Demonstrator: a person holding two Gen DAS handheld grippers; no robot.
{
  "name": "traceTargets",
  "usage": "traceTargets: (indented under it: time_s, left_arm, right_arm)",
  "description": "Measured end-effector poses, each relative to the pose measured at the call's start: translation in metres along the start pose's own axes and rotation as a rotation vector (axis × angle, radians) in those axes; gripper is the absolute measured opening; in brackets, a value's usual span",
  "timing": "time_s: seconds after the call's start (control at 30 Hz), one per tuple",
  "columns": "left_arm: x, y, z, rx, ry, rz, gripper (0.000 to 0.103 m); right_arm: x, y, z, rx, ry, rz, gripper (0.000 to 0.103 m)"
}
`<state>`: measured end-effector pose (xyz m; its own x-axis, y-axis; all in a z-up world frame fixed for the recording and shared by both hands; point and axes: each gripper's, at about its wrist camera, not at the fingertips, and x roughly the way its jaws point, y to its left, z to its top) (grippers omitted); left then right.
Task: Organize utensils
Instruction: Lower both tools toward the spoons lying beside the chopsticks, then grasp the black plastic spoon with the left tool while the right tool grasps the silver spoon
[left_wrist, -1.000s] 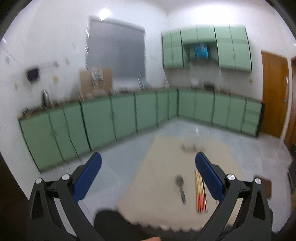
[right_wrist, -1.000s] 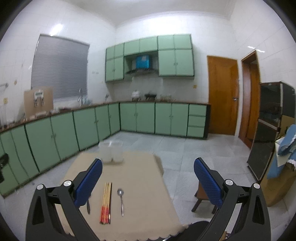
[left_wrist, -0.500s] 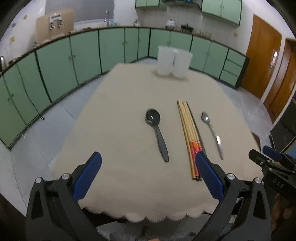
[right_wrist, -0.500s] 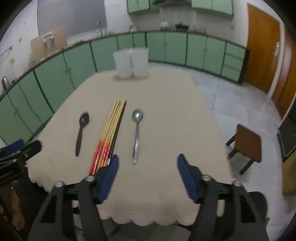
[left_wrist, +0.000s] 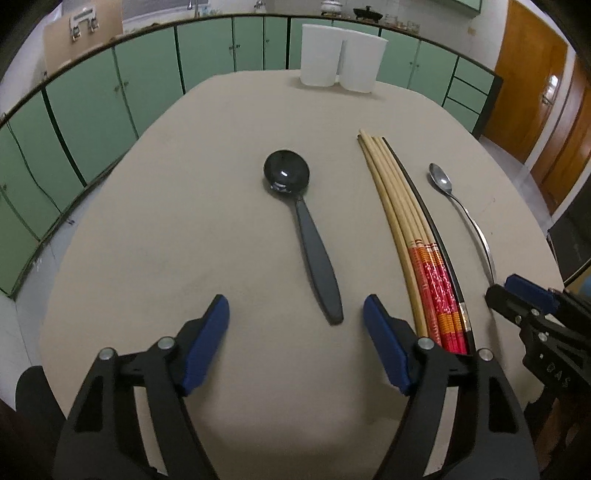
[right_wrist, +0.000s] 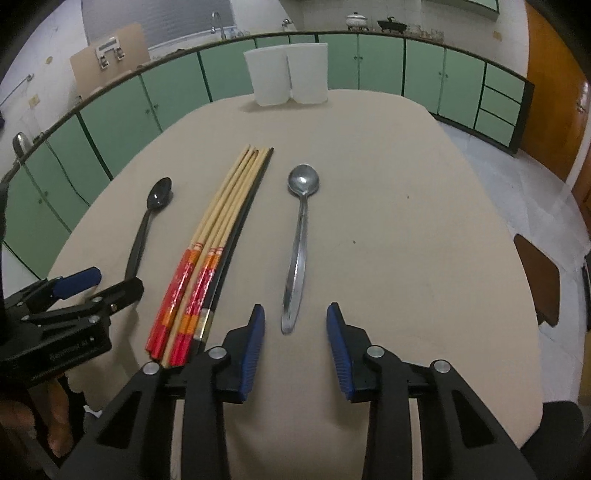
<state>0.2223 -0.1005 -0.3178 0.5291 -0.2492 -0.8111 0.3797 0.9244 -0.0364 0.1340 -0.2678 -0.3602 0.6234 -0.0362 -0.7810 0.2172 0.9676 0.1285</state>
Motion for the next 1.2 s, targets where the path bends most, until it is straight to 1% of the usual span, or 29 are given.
traceTargets:
  time_s: [0.03,0.1,0.13,0.17,0.2,0.3,0.4,0.47,0.67,0.77,0.93,1.2]
  left_arm:
    - [-0.001,-0.001,-0.001,0.004,-0.009,0.004,0.062]
    - [-0.002,-0.001,0.000,0.004,-0.023,0.002,0.049]
    - [-0.002,-0.001,0.001,0.001,-0.026,-0.001,0.035]
    - [-0.002,0.000,0.003,-0.003,-0.028,-0.007,0.019]
    - [-0.002,0.001,0.004,-0.010,-0.026,-0.017,0.013]
    - [-0.004,0.004,0.007,-0.036,-0.016,-0.057,0.012]
    - [-0.013,0.003,0.015,-0.033,-0.029,-0.061,0.012]
    - [-0.025,0.002,0.021,-0.026,-0.044,-0.062,0.012]
    - [-0.056,0.000,0.047,0.008,-0.087,-0.071,0.011]
    - [-0.066,0.001,0.062,0.021,-0.090,-0.099,0.011]
    - [-0.073,0.001,0.093,0.056,-0.075,-0.142,0.011]
    - [-0.081,-0.002,0.131,0.100,-0.070,-0.179,0.011]
  right_arm:
    - [0.001,0.000,0.001,-0.004,-0.005,0.000,0.029]
    - [0.003,0.000,0.001,-0.009,-0.016,0.006,0.018]
    - [0.003,0.001,0.001,-0.010,-0.017,0.011,0.015]
    - [0.003,0.000,0.001,-0.013,-0.018,0.018,0.011]
    - [0.002,0.001,0.001,-0.014,-0.018,0.020,0.011]
    - [0.000,0.001,0.003,-0.015,-0.015,0.024,0.010]
    - [-0.010,0.002,0.010,-0.010,-0.021,0.031,0.010]
    - [-0.020,0.001,0.018,-0.008,-0.029,0.034,0.009]
    - [-0.050,-0.001,0.057,-0.031,-0.050,0.036,0.009]
    - [-0.060,-0.001,0.078,-0.069,-0.057,0.024,0.009]
    - [-0.065,-0.005,0.116,-0.098,-0.027,0.045,0.009]
    - [-0.073,-0.013,0.157,-0.114,0.026,0.090,0.009]
